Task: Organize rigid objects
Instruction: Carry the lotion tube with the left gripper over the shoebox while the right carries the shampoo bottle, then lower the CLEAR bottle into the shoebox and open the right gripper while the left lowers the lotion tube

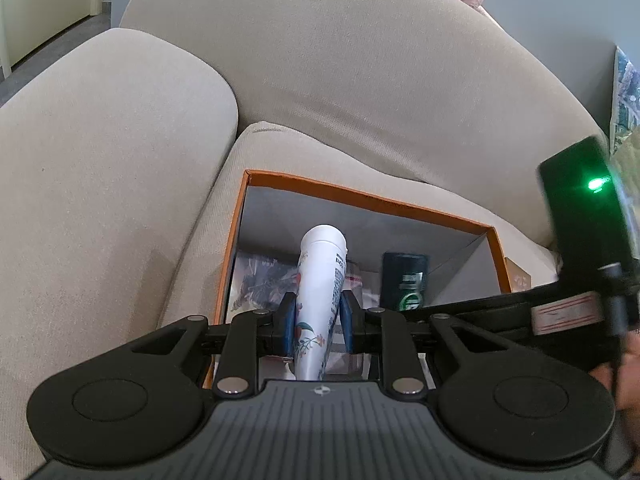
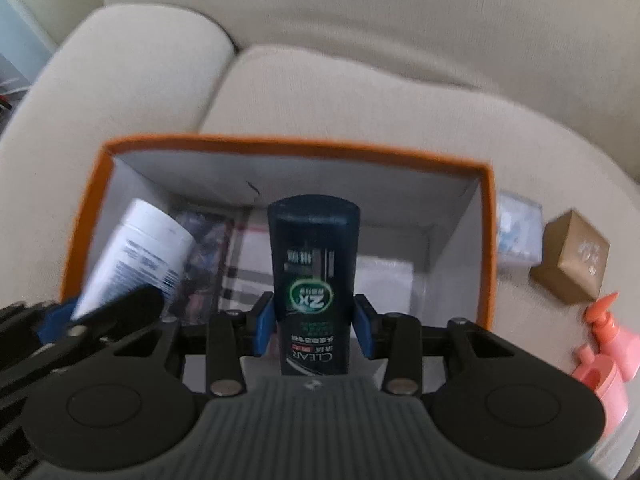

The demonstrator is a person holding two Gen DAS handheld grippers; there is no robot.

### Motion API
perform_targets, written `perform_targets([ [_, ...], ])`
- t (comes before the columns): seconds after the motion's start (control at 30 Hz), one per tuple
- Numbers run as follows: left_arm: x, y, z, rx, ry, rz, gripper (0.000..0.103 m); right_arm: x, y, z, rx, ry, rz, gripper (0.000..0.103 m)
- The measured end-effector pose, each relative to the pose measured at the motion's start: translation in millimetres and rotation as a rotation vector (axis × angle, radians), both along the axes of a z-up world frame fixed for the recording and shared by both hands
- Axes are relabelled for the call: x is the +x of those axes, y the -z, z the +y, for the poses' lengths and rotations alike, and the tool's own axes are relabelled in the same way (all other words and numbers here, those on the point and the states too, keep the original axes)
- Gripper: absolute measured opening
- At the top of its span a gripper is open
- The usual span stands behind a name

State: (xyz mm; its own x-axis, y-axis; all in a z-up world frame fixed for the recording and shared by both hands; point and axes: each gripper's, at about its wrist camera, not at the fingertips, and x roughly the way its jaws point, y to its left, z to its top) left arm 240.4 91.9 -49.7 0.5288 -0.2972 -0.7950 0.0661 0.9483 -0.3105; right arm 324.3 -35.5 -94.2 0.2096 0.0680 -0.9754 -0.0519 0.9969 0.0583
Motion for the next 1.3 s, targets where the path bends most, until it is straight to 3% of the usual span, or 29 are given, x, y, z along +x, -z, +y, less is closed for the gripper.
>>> perform_targets([
  [0.2,-6.9,-1.7,-0.2,0.006,0.008,0.004,0.025,0.4,7.2,2.1,-0.006,0.031,-0.015,0.043],
  [0.5,-12.8,-3.9,-5.8,-0.040,0.007,0.020,0.025,-14.8,-38.1,-2.5,0.041,-0.019,-0.131,0.049],
  [0.63,-15.7,-1.0,-16.3,-0.084,0.019,0.039,0.025,-38.1,-71.0,-25.4,0.109,-0.057,-0.258,0.050],
  [0.8,-6.2,11.3,-38.7,-0.189,0.001,0.076,0.025,-71.7,-103.3,-65.6,0.063,-0.016,-0.452,0.058],
  [0.87,-2.1,16.0,-50.7,-0.209,-0.009,0.092,0.025,-83.5,-104.5,-77.2,0.027,-0.011,-0.488,0.058],
  [1.0,10.5,29.1,-73.0,-0.213,-0.048,0.123,0.025,-91.6,-87.0,-91.6,0.002,-0.004,-0.476,0.057],
  [1.3,27.8,64.3,-92.6,-0.266,-0.142,0.198,0.026,-91.1,-66.7,-111.2,0.085,0.039,-0.442,0.057],
])
